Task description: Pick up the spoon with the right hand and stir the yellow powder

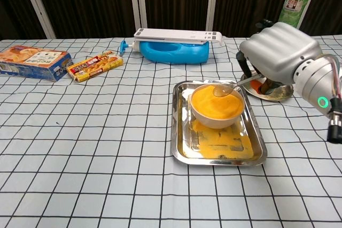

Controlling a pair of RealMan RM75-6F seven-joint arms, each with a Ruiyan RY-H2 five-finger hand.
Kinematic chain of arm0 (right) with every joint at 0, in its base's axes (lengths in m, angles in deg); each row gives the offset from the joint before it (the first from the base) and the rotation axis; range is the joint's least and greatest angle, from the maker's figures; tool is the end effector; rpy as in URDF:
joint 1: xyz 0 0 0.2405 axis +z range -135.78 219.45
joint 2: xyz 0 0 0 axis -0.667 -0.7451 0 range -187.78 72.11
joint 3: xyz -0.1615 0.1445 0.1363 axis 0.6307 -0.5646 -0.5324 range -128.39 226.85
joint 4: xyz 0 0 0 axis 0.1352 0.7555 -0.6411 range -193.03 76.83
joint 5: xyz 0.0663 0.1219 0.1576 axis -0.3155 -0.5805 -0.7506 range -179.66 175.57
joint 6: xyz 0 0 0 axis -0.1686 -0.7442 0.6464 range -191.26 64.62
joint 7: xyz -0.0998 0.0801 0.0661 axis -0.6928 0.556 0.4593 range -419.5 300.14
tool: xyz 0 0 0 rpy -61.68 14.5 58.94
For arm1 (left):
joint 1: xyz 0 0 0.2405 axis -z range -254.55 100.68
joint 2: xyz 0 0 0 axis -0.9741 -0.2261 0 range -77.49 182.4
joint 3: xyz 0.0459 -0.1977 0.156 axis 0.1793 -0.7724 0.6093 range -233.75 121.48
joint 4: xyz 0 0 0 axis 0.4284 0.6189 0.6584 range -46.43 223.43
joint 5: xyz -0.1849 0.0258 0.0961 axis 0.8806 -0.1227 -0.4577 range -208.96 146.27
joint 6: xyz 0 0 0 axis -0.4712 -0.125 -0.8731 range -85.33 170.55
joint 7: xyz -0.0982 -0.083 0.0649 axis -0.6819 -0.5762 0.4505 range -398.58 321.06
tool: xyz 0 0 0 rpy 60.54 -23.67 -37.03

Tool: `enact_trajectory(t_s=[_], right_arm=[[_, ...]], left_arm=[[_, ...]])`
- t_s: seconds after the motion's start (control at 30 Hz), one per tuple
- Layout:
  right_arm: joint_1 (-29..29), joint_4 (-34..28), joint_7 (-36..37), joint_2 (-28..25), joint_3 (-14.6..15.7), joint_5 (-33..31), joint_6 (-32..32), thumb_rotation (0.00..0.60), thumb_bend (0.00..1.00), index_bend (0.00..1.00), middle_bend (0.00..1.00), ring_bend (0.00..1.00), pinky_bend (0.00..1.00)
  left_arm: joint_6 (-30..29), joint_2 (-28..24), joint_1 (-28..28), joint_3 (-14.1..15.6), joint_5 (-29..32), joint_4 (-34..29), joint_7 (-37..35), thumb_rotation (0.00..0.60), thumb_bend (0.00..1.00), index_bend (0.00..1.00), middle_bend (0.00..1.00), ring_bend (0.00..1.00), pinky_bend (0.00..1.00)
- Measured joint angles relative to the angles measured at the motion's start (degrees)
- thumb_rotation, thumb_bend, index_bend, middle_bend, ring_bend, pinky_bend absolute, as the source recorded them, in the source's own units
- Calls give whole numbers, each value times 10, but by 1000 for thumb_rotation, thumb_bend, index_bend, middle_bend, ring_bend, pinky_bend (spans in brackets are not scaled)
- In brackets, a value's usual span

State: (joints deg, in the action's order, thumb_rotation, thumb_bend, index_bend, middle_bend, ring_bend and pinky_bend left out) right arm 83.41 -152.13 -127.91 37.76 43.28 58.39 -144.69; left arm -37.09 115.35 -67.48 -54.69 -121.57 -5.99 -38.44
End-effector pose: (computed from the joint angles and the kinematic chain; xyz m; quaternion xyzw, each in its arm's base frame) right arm -0.1166 -0.3008 -0.0106 0.7439 -0.1285 0.2602 0.6019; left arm -0.2929 0.1864 0.1362 -0.6621 -0.3949 -0.3726 0.5166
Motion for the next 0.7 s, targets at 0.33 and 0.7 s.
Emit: enact_trajectory(t_s=[0.33, 0.7], right_arm=[[16, 60, -80, -4, 40, 71, 3, 600, 701, 665, 604, 282, 0], [13, 93, -98, 8, 47, 86, 22, 600, 701, 665, 604, 282, 0]], left_arm=[[1, 1, 0, 0, 1, 1, 3, 600, 0, 0, 0, 0, 0], [3, 0, 1, 0, 2, 0, 2, 600, 0, 0, 0, 0, 0]])
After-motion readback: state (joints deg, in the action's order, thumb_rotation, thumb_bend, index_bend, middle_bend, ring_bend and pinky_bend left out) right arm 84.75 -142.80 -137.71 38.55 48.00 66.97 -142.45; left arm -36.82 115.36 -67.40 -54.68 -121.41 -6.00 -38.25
